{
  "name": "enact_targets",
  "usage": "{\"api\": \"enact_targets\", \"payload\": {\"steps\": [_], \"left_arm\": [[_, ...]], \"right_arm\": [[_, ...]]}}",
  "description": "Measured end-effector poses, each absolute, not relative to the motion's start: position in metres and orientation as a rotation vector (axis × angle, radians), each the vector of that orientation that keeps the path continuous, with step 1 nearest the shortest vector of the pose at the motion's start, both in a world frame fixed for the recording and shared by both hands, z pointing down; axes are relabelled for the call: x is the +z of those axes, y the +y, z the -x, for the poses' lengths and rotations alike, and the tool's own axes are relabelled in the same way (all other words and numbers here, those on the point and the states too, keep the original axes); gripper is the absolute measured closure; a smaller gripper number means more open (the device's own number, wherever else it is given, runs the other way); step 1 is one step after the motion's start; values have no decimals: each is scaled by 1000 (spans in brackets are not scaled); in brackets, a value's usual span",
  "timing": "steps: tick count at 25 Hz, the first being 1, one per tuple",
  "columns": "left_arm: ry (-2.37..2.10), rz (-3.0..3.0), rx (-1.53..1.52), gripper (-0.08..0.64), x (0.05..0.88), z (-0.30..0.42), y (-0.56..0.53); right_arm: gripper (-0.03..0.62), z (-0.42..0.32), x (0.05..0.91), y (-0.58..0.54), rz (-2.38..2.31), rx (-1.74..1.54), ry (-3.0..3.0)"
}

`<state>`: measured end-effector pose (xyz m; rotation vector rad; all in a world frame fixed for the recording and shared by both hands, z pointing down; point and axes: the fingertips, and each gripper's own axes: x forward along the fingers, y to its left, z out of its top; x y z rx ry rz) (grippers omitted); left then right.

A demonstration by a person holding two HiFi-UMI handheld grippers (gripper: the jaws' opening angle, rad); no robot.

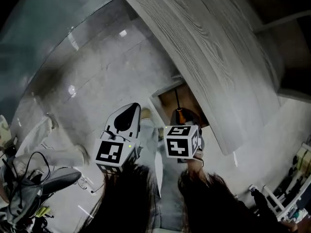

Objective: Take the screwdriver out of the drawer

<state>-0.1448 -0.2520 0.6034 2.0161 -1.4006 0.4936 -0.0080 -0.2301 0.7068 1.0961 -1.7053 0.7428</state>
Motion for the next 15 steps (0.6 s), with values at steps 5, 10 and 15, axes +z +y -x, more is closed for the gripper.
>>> {"api": "enact_targets", "payload": {"steps": [5,10,15], "left_arm": [[-1437,-2011,484,541,594,142,-239],[-1463,-2014,484,541,583,138,-224],[-1486,-2010,487,541,573,133,-210]], "right_arm": [[503,9,695,-228,-1091,716,-1750],[503,4,682,-221,-1090,698,-1776],[503,2,670,-217,-1089,681,-1804]]}}
